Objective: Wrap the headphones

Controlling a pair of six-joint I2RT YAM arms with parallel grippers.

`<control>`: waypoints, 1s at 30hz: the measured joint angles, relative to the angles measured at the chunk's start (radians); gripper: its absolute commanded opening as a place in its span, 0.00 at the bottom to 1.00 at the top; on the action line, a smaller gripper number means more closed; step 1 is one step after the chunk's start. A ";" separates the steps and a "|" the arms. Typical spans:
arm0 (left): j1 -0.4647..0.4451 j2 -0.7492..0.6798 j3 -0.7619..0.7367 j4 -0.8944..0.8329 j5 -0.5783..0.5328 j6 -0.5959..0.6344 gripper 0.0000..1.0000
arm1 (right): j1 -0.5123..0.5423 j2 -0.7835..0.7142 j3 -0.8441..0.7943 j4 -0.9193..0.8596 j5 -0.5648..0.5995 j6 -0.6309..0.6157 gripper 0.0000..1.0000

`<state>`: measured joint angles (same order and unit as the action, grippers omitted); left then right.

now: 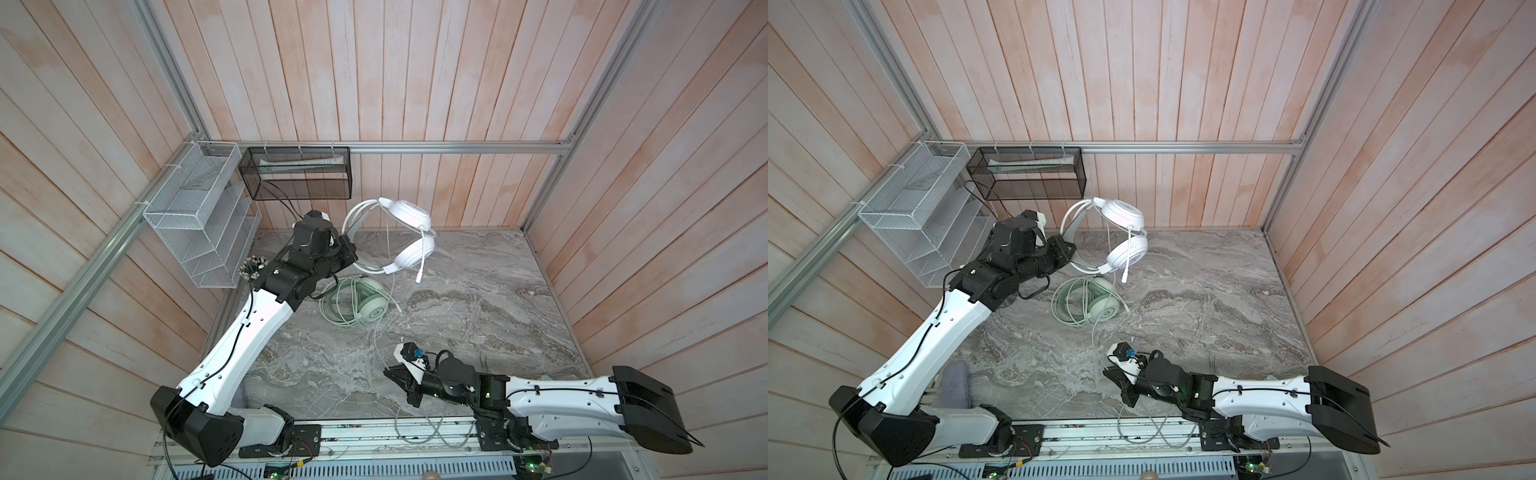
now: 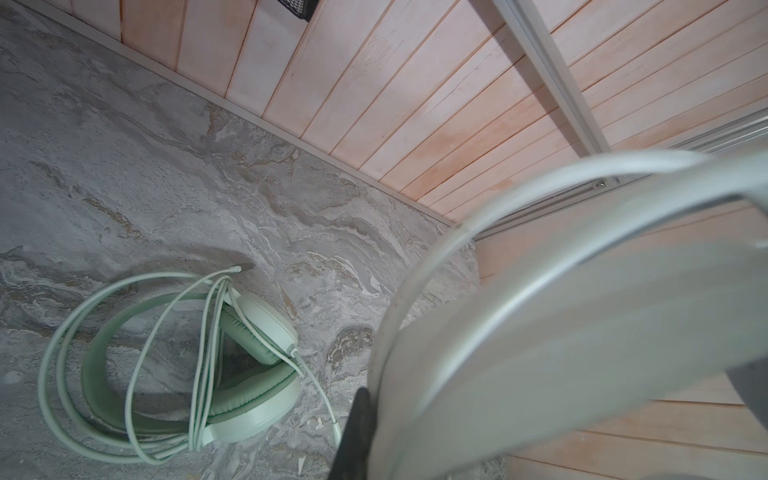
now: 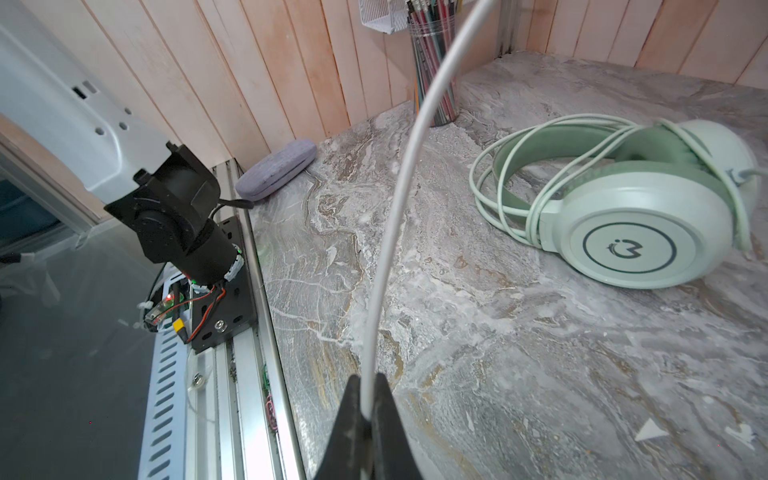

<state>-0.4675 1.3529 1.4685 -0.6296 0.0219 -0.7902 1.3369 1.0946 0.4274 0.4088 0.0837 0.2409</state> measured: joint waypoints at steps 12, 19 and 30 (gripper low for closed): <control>-0.032 0.014 -0.115 0.001 -0.247 0.159 0.00 | 0.051 -0.142 0.391 -0.544 0.103 -0.131 0.00; -0.029 0.007 -0.175 -0.007 -0.266 0.180 0.00 | 0.051 -0.124 0.434 -0.654 0.103 -0.167 0.00; -0.023 -0.035 -0.160 0.019 -0.187 0.146 0.00 | 0.051 -0.103 0.377 -0.641 0.102 -0.166 0.00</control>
<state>-0.4900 1.3174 1.3087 -0.6109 -0.1646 -0.6437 1.3880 0.9913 0.8047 -0.2325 0.1860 0.0746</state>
